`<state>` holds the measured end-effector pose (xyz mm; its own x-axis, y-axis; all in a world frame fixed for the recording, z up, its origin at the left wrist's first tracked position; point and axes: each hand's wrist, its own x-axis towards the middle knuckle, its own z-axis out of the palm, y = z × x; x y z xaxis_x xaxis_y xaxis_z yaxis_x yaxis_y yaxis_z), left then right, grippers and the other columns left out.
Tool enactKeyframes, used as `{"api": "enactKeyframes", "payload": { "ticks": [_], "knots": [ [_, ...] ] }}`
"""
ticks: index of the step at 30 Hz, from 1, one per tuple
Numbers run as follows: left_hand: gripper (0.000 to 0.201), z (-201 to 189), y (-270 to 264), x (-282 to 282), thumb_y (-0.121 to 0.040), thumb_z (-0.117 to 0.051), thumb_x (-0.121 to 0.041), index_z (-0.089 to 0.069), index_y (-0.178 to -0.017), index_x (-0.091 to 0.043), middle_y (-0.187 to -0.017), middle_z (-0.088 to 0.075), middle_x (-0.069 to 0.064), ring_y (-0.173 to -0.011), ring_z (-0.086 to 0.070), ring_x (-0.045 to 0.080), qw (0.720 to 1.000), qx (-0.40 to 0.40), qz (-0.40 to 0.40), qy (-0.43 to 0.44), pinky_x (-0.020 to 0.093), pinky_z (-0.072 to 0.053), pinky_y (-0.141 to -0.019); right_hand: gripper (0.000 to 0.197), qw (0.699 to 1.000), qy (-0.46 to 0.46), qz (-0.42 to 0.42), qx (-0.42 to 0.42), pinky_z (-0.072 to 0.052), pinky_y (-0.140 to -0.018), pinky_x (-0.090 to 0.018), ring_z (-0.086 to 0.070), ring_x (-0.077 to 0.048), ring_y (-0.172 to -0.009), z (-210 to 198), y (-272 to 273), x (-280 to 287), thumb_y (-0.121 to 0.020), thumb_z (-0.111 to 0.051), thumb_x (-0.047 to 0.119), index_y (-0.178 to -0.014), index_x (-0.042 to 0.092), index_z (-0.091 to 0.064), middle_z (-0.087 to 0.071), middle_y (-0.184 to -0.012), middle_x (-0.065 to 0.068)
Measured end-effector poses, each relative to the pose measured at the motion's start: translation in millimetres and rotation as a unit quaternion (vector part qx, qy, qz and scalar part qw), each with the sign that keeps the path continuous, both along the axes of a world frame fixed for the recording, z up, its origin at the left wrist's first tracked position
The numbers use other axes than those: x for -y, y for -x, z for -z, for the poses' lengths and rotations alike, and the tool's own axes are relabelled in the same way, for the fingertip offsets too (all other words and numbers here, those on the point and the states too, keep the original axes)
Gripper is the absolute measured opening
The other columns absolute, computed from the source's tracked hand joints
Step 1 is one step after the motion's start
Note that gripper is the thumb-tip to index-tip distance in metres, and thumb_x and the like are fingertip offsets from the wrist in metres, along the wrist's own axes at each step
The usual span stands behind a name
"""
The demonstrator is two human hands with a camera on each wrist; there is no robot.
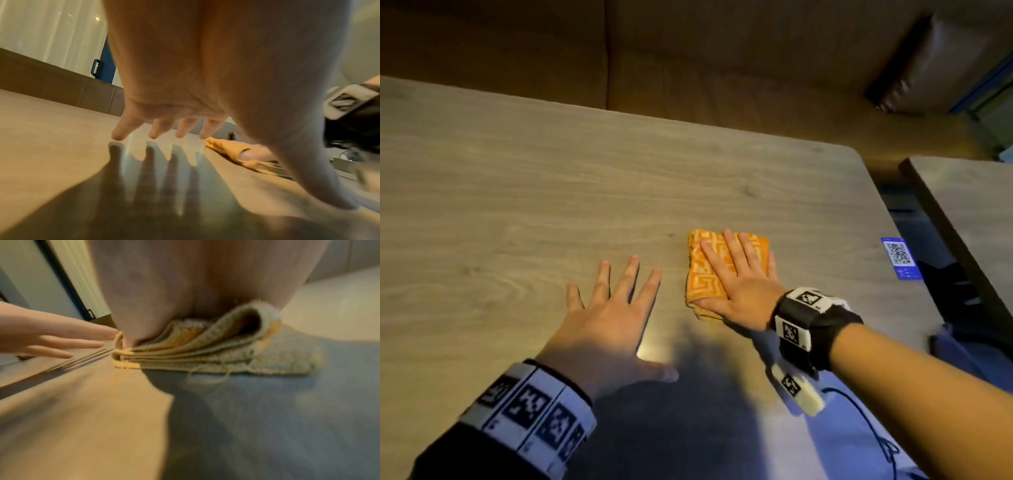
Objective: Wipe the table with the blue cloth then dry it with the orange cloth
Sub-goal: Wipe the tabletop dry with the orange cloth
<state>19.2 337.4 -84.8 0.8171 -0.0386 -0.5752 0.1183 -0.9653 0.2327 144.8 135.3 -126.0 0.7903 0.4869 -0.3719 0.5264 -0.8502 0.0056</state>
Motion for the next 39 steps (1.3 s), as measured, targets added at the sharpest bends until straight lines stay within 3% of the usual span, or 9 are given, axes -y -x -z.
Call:
{"api": "enactKeyframes", "payload": {
  "ticks": [4,6,10,15,21,26,33,37,39],
  "knots": [
    [0.140,-5.2,28.9,18.5,-0.059,-0.052,-0.096,0.030,-0.152,-0.030,-0.158,0.038,0.000,-0.147,0.030,0.036,0.999,-0.015,0.032,0.006,0.066,0.001,-0.119,0.090,0.986,-0.038,0.164,0.016,0.001,-0.109,-0.067,0.017,-0.025,-0.145,0.9,-16.3,-24.1,-0.070,-0.020,0.088,-0.143,0.048,0.014,0.018,-0.158,0.003],
    [0.145,-6.0,44.8,23.1,-0.055,-0.052,-0.097,0.030,-0.152,-0.027,-0.158,0.039,0.000,-0.145,0.032,0.037,0.999,-0.028,0.043,0.006,0.067,0.002,-0.117,0.088,0.990,-0.037,0.138,0.008,0.005,-0.109,-0.067,0.021,-0.027,-0.144,1.2,16.0,-22.7,-0.075,-0.024,0.084,-0.143,0.047,0.018,0.024,-0.157,0.002],
    [0.156,-2.4,78.9,34.3,-0.048,-0.059,-0.096,0.029,-0.153,-0.022,-0.157,0.040,0.003,-0.143,0.034,0.041,0.996,-0.065,0.066,0.005,0.070,0.003,-0.114,0.092,1.000,-0.024,0.006,0.014,-0.003,-0.111,-0.064,0.017,-0.024,-0.145,-1.4,87.7,22.2,-0.062,-0.010,0.090,-0.138,0.051,0.026,0.020,-0.158,0.004],
    [0.162,3.1,94.3,47.3,-0.048,-0.071,-0.087,0.031,-0.151,-0.017,-0.154,0.044,0.008,-0.140,0.036,0.047,0.991,-0.081,0.098,-0.037,0.077,0.002,-0.111,0.086,0.979,-0.049,0.197,0.015,0.002,-0.109,-0.067,0.018,-0.026,-0.145,1.0,66.2,1.3,-0.076,-0.025,0.084,-0.144,0.047,0.013,0.018,-0.158,0.002],
    [0.162,4.3,91.5,50.0,-0.047,-0.077,-0.082,0.029,-0.152,-0.019,-0.154,0.044,0.006,-0.141,0.034,0.046,0.992,-0.076,0.091,-0.049,0.077,0.000,-0.111,0.092,0.998,-0.032,0.049,0.012,-0.002,-0.111,-0.065,0.020,-0.022,-0.145,1.5,148.0,36.9,-0.065,-0.016,0.088,-0.139,0.051,0.023,0.023,-0.157,0.006],
    [0.163,3.0,92.5,50.4,-0.046,-0.077,-0.083,0.028,-0.153,-0.020,-0.155,0.042,0.006,-0.143,0.032,0.045,0.991,-0.079,0.090,-0.057,0.075,-0.002,-0.113,0.087,0.979,-0.056,0.197,0.003,0.005,-0.109,-0.067,0.023,-0.025,-0.143,0.7,148.1,34.4,-0.075,-0.022,0.084,-0.142,0.047,0.020,0.026,-0.156,0.004],
    [0.163,2.9,92.9,50.9,-0.044,-0.074,-0.087,0.026,-0.154,-0.019,-0.157,0.040,0.005,-0.145,0.029,0.045,0.992,-0.073,0.088,-0.056,0.075,-0.004,-0.113,0.087,0.989,-0.066,0.130,-0.009,0.004,-0.109,-0.065,0.025,-0.026,-0.143,-2.5,257.3,86.4,-0.074,-0.011,0.085,-0.142,0.045,0.025,0.025,-0.156,0.000],
    [0.164,8.6,90.9,49.8,-0.043,-0.074,-0.087,0.027,-0.153,-0.019,-0.155,0.043,0.006,-0.143,0.030,0.046,0.992,-0.076,0.090,-0.052,0.075,-0.004,-0.113,0.088,0.984,-0.028,0.178,-0.011,-0.002,-0.109,-0.068,0.022,-0.026,-0.144,-4.9,240.0,118.5,-0.065,0.012,0.087,-0.140,0.045,0.028,0.025,-0.156,0.000],
    [0.165,10.4,91.1,50.1,-0.042,-0.073,-0.087,0.029,-0.152,-0.019,-0.154,0.044,0.007,-0.143,0.031,0.046,0.992,-0.078,0.090,-0.051,0.075,-0.003,-0.113,0.087,0.978,-0.018,0.208,-0.003,-0.001,-0.108,-0.068,0.019,-0.027,-0.144,-2.9,204.4,117.8,-0.067,0.004,0.086,-0.140,0.045,0.027,0.022,-0.157,0.000]
  ]
}}
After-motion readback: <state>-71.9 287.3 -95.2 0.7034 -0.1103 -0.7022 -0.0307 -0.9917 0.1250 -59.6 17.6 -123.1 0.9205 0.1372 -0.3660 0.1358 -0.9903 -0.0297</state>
